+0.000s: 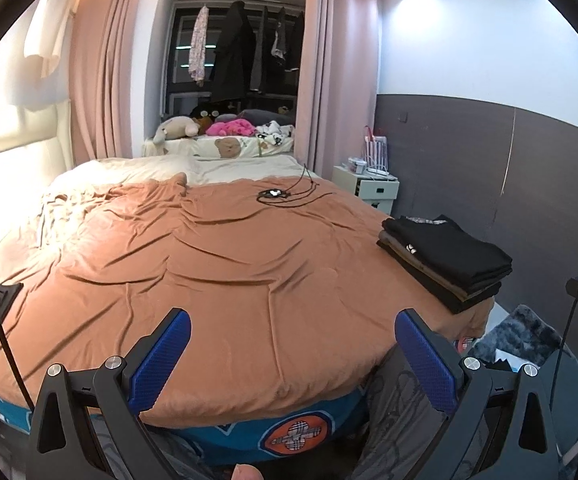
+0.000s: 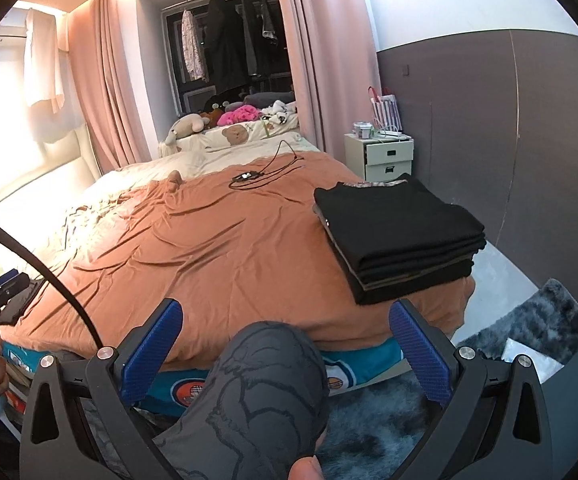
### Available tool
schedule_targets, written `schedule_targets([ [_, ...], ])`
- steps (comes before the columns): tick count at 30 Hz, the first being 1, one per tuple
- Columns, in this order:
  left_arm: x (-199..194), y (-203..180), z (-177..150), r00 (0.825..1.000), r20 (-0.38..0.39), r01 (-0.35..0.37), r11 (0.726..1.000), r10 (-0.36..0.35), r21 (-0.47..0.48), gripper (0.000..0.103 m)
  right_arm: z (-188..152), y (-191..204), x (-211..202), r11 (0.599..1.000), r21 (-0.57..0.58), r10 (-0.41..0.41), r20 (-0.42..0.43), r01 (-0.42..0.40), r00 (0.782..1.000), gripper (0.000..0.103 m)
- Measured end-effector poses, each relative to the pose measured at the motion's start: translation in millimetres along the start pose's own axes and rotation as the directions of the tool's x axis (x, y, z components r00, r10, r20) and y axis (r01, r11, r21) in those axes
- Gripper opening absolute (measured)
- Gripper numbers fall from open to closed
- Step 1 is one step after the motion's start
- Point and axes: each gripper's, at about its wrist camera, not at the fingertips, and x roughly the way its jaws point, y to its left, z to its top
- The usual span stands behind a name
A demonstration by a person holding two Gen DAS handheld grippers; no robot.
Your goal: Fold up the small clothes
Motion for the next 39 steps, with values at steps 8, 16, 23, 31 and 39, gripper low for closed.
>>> schedule_targets([
  [8, -5, 6, -7, 1.000, 0.001, -0.011, 1.000, 0.011, -0.020, 0.103, -4, 16, 5, 1.000, -0.010, 0.010, -0.018, -0.010, 1.000, 0.103],
  [16, -10, 7, -9, 1.000, 0.009, -0.007, 1.000, 0.007, -0.019, 0.103, -7, 22, 3, 1.000, -0.017, 0.010, -0.014, -0.010, 1.000, 0.103],
  [23, -13, 9, -11, 1.000, 0.016, -0.003, 1.000, 0.003, -0.026, 0.103, -7, 27, 3, 1.000, -0.026, 0.005, -0.014, -0.005, 1.000, 0.103],
  [31, -14, 5, -11, 1.000, 0.016, -0.004, 1.000, 0.005, -0.015, 0.103, -7, 30, 6, 1.000, -0.019, 0.012, -0.017, -0.012, 1.000, 0.103],
  [39, -14, 1, -12, 1.000, 0.014, -0.001, 1.000, 0.001, -0.015, 0.103, -6, 31, 7, 1.000, -0.025, 0.008, -0.021, -0.008, 1.000, 0.103],
])
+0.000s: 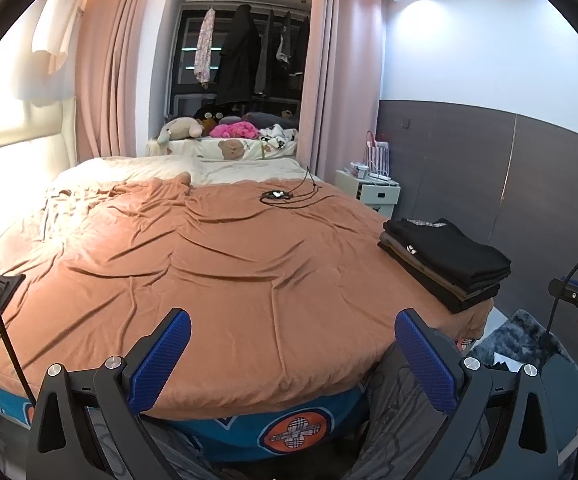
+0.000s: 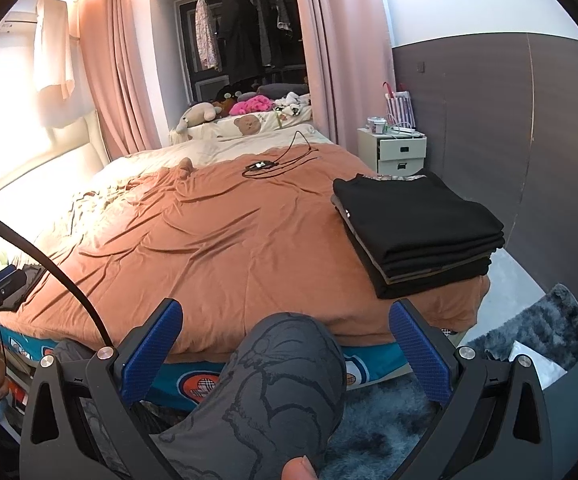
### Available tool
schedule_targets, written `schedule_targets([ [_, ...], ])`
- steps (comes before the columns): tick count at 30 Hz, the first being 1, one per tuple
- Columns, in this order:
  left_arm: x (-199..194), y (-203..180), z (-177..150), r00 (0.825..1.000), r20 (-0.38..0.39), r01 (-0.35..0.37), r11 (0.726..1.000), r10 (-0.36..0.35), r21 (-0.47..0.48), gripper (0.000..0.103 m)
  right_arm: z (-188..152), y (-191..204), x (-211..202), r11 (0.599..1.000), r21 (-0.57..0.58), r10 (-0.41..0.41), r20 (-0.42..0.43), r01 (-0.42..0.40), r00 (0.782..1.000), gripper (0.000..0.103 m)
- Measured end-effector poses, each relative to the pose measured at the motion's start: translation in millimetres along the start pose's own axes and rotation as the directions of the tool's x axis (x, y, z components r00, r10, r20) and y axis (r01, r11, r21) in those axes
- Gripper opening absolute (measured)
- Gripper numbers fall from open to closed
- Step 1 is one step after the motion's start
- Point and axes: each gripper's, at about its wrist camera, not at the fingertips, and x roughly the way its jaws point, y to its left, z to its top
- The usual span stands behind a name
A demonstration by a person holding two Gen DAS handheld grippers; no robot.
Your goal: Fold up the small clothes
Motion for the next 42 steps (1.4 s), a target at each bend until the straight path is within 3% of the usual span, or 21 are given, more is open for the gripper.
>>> schedule_targets([
  [42, 3, -17, 1, 1.000, -0.003, 0.017, 1.000, -0.017, 0.015, 0.103, 3, -20, 3, 1.000, -0.006, -0.029, 0.006, 0.029, 1.000, 0.103],
])
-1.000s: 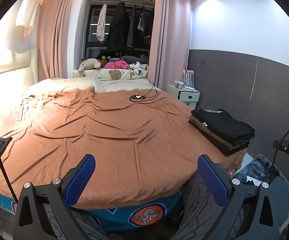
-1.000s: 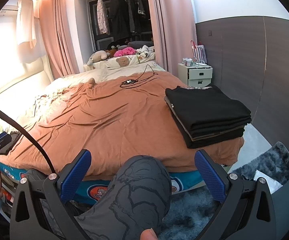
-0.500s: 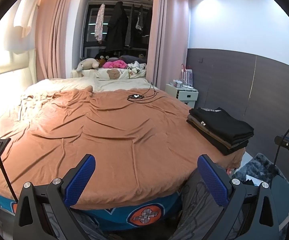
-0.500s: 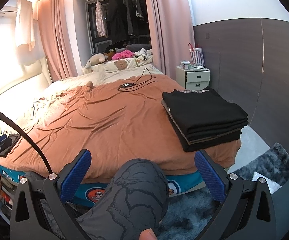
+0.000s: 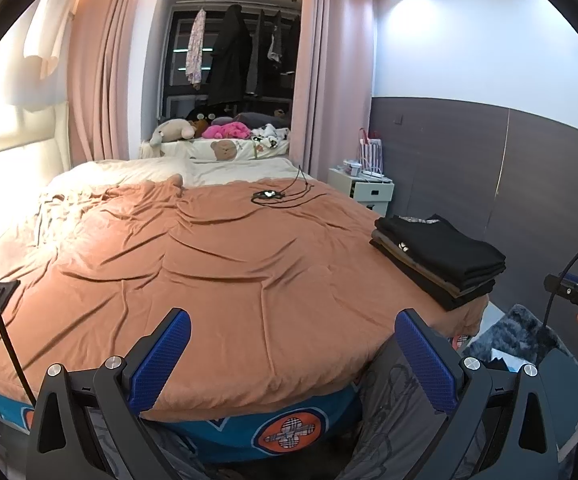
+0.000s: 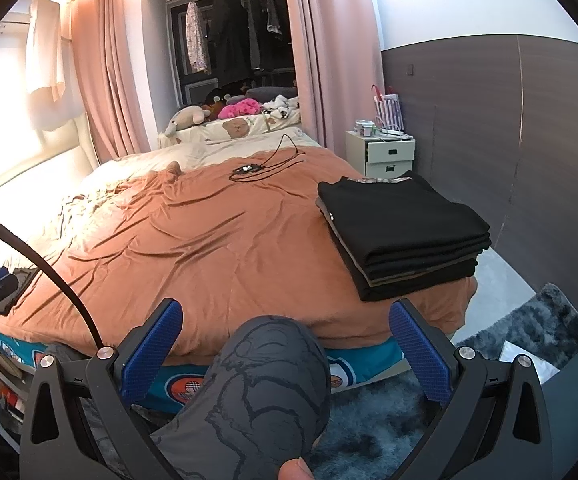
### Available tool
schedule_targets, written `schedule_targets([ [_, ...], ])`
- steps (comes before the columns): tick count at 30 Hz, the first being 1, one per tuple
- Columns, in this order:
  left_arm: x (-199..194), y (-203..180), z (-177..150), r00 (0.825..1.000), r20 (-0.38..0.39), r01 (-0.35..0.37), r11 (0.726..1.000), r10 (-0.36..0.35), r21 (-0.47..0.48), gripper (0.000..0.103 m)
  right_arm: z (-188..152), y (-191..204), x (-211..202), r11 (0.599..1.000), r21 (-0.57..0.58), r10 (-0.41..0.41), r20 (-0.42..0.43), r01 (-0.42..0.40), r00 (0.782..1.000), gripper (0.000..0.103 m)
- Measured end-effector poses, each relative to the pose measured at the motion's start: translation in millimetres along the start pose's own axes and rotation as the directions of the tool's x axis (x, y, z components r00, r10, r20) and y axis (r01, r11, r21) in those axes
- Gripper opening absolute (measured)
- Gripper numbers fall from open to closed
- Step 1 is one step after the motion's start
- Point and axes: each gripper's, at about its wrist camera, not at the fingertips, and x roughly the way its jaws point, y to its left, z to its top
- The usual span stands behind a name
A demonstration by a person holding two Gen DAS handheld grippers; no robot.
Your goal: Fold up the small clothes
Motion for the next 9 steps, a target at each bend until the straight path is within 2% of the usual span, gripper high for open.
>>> schedule_targets([
  [9, -0.8, -5.6, 1.1, 1.000, -0.001, 0.002, 1.000, -0.002, 0.005, 0.103, 2.1, -3.2, 0.4, 1.000, -0.016, -0.009, -0.002, 0.009, 1.000, 0.103],
])
